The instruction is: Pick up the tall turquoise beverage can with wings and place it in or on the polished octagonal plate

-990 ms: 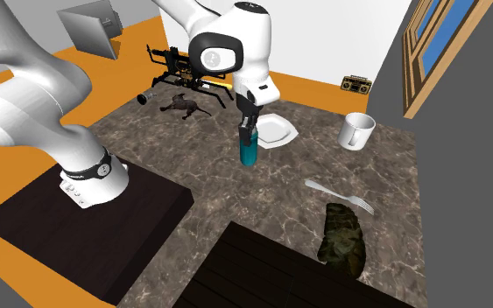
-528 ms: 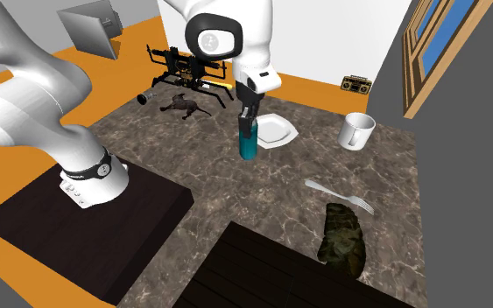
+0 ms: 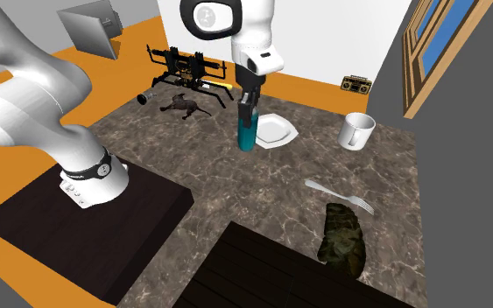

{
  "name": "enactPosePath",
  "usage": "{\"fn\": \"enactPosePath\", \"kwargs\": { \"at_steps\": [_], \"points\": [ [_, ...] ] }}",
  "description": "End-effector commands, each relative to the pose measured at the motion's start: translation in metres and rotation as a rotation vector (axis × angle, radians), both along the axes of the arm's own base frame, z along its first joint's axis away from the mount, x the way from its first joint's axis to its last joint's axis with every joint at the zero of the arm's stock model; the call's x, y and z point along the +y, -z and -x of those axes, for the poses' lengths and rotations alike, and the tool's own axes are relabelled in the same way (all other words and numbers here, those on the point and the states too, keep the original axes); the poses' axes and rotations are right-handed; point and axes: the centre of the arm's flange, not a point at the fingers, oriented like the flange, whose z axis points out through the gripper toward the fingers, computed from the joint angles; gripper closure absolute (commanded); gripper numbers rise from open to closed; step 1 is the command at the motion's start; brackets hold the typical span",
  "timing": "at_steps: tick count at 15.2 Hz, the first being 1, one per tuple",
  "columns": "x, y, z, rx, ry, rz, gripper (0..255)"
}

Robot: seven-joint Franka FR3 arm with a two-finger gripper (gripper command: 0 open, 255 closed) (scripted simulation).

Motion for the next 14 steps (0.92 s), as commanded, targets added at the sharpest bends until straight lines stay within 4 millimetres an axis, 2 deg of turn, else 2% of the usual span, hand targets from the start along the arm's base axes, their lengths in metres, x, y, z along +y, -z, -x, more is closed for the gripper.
{"fn": "enactPosePath", "kwargs": {
  "at_steps": [1,2,14],
  "points": [
    [0.001,-0.011,0.001,0.000,0.000,0.000,255],
    [0.001,-0.017,0.001,0.000,0.000,0.000,255],
    [0.153,-0.057,-0.018,0.000,0.000,0.000,255]
  ]
}}
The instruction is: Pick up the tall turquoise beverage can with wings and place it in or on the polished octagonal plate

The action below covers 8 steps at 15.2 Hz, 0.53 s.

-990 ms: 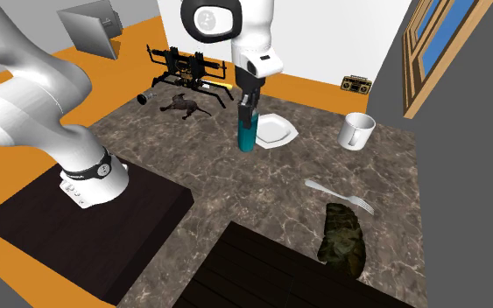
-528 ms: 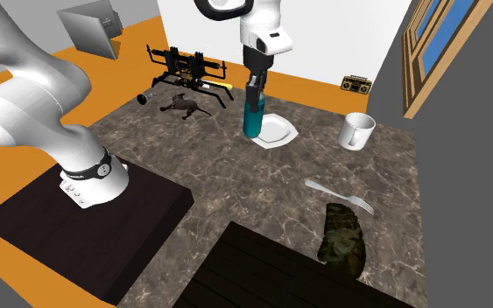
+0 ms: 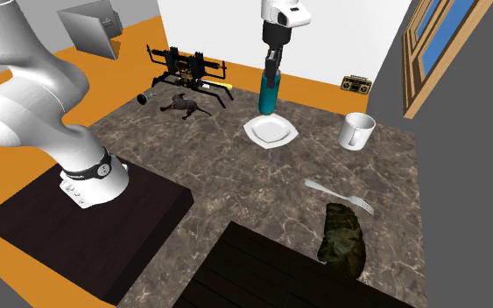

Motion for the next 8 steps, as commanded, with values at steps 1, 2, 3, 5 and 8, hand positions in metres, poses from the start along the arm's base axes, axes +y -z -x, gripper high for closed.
{"fn": "enactPosePath", "kwargs": {
  "at_steps": [1,2,3,5,8],
  "points": [
    [0.025,-0.008,-0.002,0.000,0.002,0.000,255],
    [0.036,-0.011,-0.003,0.000,0.002,0.000,255],
    [0.036,-0.006,-0.003,0.000,0.002,0.000,255],
    [0.036,0.005,-0.003,0.000,0.002,0.000,255],
    [0.036,0.021,-0.003,0.000,0.002,0.000,255]
  ]
}}
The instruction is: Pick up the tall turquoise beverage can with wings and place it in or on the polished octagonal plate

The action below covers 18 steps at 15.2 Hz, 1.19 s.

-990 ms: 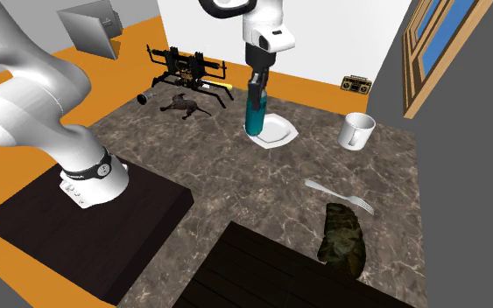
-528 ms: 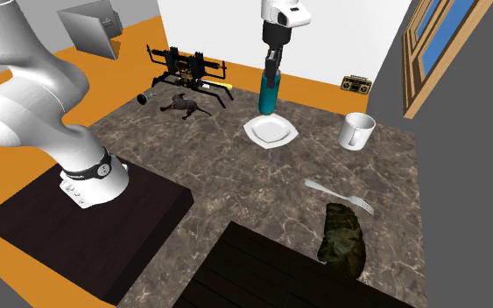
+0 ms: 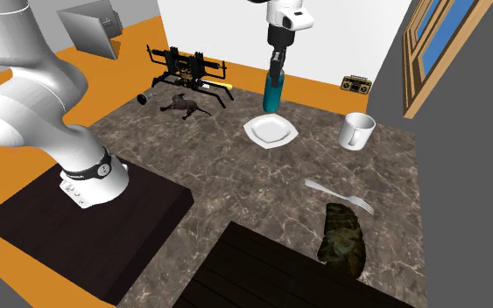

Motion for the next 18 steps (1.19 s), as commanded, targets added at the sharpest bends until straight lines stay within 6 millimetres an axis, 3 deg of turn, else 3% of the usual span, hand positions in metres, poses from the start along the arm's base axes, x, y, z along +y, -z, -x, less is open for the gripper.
{"fn": "enactPosePath", "kwargs": {
  "at_steps": [1,16,18],
  "points": [
    [0.000,0.010,0.000,-0.001,0.000,-0.001,255],
    [0.000,0.090,0.000,-0.001,0.000,-0.001,255],
    [0.000,0.090,0.000,-0.001,0.000,-0.001,255]
  ]
}}
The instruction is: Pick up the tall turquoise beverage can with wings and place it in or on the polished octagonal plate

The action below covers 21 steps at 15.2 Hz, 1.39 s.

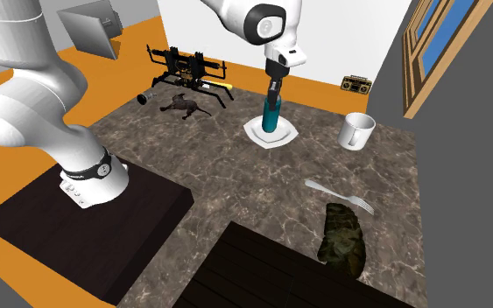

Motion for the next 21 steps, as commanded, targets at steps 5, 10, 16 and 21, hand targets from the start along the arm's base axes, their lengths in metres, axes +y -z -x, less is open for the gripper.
{"fn": "enactPosePath", "kwargs": {
  "at_steps": [5,10,16,21],
  "points": [
    [0.000,0.001,0.000,-0.001,0.000,-0.001,255],
    [0.000,0.001,0.000,-0.001,0.000,-0.001,0],
    [0.000,-0.049,0.000,-0.001,0.000,-0.001,0],
    [0.000,-0.049,0.000,-0.001,0.000,-0.001,0]
  ]
}}
